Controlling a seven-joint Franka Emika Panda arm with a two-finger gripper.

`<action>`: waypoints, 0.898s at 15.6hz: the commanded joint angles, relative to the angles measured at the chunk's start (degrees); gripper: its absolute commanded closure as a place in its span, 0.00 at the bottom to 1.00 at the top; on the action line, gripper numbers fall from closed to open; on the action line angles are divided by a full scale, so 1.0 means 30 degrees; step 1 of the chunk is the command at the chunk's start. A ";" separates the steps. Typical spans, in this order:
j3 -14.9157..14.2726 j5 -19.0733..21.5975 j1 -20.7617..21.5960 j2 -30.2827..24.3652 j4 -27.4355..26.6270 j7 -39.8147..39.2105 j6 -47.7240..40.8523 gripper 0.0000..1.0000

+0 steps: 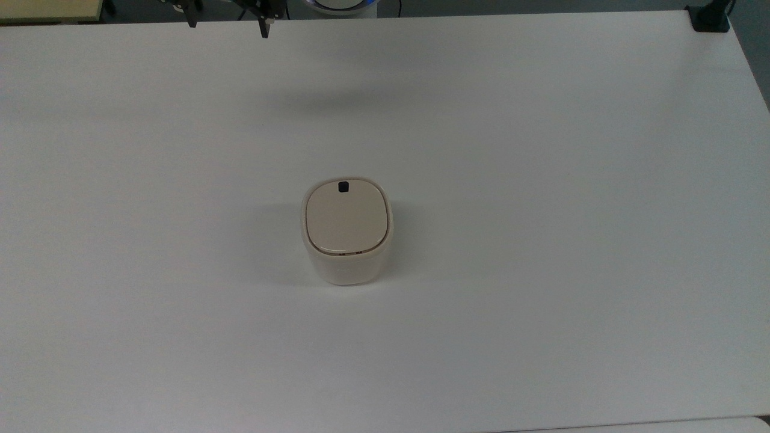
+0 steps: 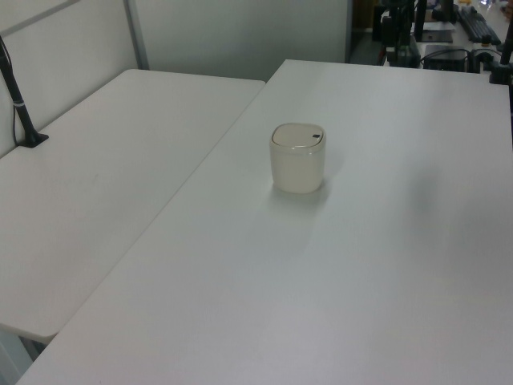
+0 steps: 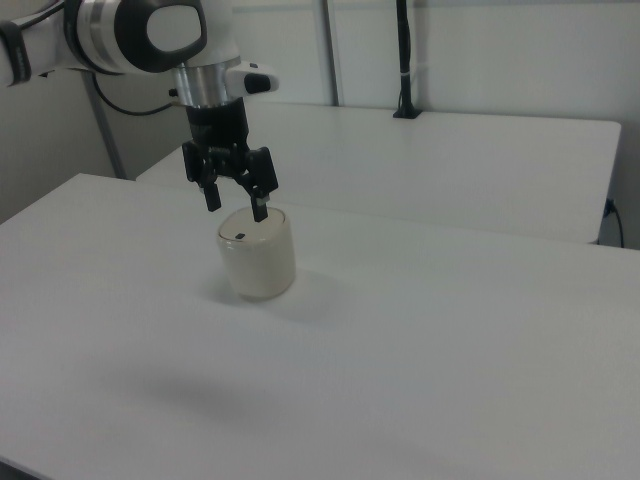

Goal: Open the trash bin
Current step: 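Move the gripper toward the cream trash bin, closing the fingers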

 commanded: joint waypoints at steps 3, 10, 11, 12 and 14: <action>-0.0124 -0.0652 0.0322 -0.0206 -0.0273 -0.0164 -0.0029 0.00; 0.0022 -0.0623 0.0440 -0.0177 -0.0185 -0.0193 -0.0029 0.00; 0.0052 -0.0564 0.0527 -0.0206 -0.0156 -0.0193 -0.0029 0.00; 0.0052 -0.0535 0.0847 -0.0206 -0.0126 -0.0193 -0.0029 0.00; 0.0052 -0.0534 0.1725 -0.0206 -0.0126 -0.0164 -0.0058 0.00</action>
